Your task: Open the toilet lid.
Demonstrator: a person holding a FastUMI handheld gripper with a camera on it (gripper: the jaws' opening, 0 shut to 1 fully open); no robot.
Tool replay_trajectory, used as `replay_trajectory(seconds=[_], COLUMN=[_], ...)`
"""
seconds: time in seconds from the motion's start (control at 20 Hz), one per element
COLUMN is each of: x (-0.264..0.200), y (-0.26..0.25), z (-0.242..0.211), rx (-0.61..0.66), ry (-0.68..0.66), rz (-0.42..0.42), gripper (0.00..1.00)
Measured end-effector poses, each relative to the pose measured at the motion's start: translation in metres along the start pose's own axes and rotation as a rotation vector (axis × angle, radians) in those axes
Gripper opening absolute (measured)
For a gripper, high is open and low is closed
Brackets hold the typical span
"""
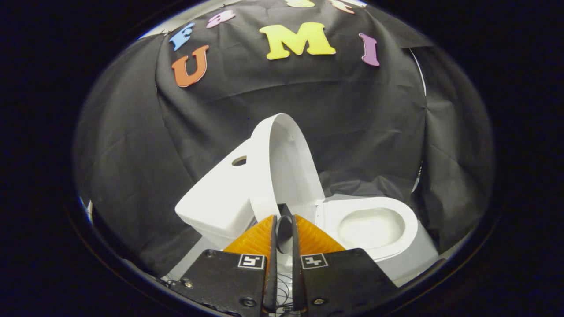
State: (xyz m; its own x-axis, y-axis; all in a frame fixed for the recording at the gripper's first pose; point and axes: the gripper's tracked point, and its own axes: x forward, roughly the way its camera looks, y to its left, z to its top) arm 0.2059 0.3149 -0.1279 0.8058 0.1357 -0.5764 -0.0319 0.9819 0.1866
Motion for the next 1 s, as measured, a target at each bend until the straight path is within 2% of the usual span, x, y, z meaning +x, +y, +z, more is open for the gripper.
replay_trajectory(seconds=[0.2,0.3,0.4,0.55,0.65,0.85,1.0], x=[-0.001,-0.004,-0.019,-0.037,-0.053,-0.085,-0.105], y=[0.002,0.005,0.007,-0.009,-0.024,-0.056,-0.088], z=[-0.001,-0.004,0.005,0.023,0.029,0.045,0.052], rx=[-0.018,-0.013,0.016,0.013,-0.010,-0.058,-0.099], ry=[-0.010,0.010,0.001,-0.045,-0.083,-0.171,-0.220], rz=[-0.013,0.034,0.095,0.115,0.115,0.098,0.024], gripper=[0.19,0.23,0.38,0.55,0.72,0.71,0.71])
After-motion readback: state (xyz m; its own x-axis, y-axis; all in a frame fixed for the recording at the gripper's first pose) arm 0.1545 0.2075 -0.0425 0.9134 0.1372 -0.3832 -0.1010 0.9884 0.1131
